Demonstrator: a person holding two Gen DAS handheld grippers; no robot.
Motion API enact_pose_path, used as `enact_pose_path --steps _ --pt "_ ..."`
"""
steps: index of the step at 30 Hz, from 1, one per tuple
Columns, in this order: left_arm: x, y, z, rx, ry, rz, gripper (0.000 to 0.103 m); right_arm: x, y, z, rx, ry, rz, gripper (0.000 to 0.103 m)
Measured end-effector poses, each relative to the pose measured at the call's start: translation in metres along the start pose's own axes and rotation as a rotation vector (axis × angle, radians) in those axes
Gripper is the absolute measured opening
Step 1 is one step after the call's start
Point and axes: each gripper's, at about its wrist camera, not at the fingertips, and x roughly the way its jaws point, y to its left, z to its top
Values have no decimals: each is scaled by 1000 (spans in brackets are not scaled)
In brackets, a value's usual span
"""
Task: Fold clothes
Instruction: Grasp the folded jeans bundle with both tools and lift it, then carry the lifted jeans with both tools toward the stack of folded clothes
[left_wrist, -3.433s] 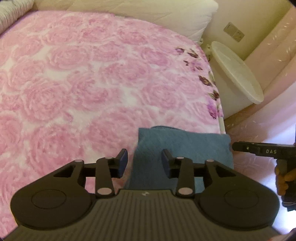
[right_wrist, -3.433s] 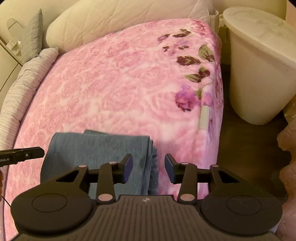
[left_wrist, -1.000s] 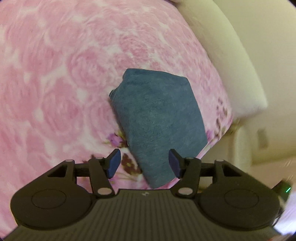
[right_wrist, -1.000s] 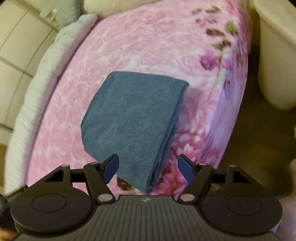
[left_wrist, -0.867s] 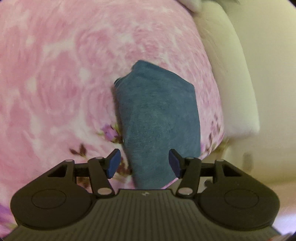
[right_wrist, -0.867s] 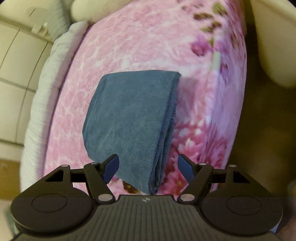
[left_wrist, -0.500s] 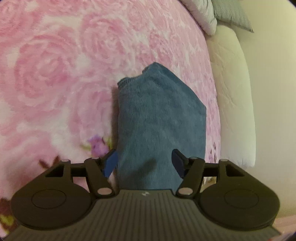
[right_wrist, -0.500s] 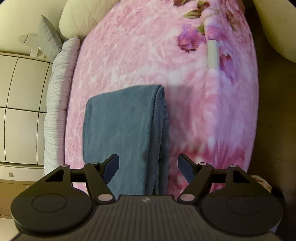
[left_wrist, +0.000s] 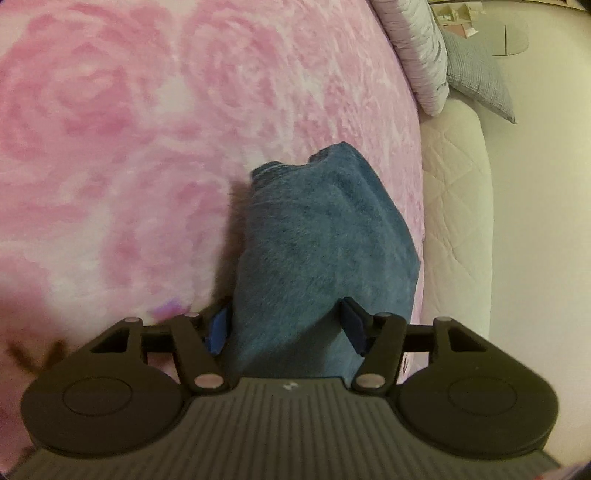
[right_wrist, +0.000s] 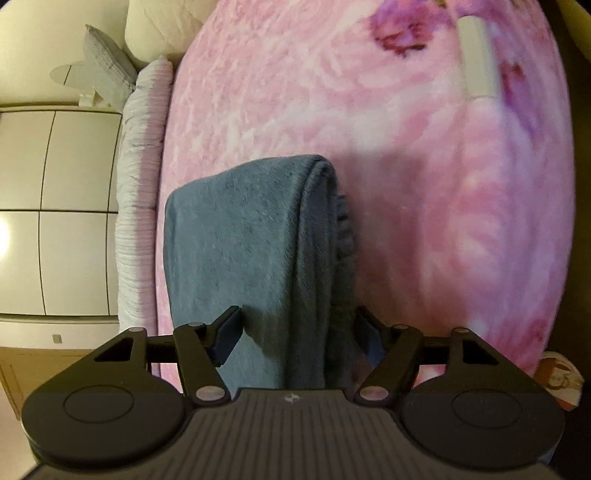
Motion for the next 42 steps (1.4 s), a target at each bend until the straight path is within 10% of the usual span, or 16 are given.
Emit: enact_pose_path --steps 5,9,14,25,35,42 --pt "9 -2 2 1 2 -2 55 17 7 1 -34 -25 18 67" --pt "6 -12 3 16 7 -8 49 17 15 5 -55 -50 39 44" --pt "14 -6 2 -19 -7 2 51 27 10 11 -13 -39 34 49" --pt "-34 -48 -1 -3 -51 -65 25 0 85 22 -211 52 44 28" --pt "-218 -85 -18 -60 -352 -120 25 -15 213 -21 -349 241 173 28" --pt "-412 -66 -66 -162 -707 -59 25 21 325 -134 -472 574 288 28"
